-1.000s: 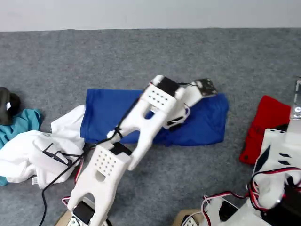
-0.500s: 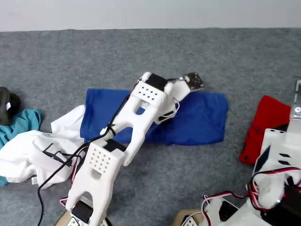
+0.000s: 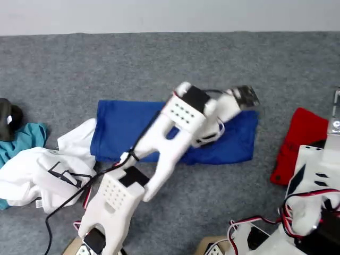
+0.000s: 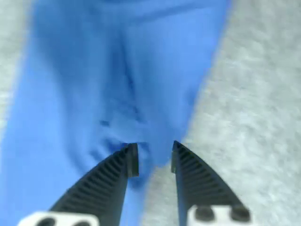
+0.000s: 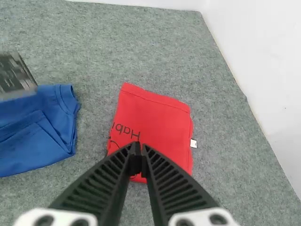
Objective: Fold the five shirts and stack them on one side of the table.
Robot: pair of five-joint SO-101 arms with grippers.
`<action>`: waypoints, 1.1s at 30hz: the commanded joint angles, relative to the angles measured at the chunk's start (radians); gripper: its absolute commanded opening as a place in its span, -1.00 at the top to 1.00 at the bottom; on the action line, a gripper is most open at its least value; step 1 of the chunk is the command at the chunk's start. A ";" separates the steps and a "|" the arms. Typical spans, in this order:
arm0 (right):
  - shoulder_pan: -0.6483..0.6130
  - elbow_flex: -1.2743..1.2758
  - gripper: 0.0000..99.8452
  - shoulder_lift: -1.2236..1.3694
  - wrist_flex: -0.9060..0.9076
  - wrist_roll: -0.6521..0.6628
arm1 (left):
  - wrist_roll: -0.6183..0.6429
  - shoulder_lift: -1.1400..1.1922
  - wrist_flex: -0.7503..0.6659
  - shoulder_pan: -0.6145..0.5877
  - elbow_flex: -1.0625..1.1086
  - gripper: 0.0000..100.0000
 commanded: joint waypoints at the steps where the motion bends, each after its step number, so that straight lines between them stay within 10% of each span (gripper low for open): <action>1: 0.010 0.000 0.98 0.004 0.039 -0.011 | 0.020 -0.075 0.028 0.037 0.099 0.76; 33: 0.010 0.000 0.98 0.004 0.041 -0.011 | -0.114 0.256 -0.055 -0.203 -0.193 0.76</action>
